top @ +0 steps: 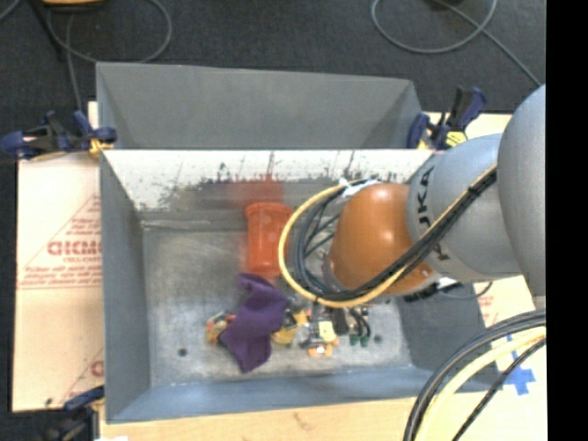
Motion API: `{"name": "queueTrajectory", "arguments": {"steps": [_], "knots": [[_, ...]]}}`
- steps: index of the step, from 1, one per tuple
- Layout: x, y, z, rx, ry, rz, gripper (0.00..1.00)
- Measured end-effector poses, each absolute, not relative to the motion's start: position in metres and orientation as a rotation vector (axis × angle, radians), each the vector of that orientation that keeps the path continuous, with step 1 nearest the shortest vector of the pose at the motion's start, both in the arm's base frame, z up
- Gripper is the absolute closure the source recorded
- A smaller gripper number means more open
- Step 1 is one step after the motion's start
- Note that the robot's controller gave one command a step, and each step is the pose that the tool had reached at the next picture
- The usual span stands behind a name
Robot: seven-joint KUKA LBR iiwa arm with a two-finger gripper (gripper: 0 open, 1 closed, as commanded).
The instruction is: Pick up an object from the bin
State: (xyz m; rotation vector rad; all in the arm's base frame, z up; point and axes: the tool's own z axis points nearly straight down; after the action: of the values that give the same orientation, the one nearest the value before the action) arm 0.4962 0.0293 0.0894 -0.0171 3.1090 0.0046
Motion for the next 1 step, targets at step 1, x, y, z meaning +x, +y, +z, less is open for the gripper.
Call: {"name": "queueTrajectory", "arguments": {"steps": [1], "knots": [[0.4943,0.031,0.2474,-0.01,3.136,0.001,1.0]]}}
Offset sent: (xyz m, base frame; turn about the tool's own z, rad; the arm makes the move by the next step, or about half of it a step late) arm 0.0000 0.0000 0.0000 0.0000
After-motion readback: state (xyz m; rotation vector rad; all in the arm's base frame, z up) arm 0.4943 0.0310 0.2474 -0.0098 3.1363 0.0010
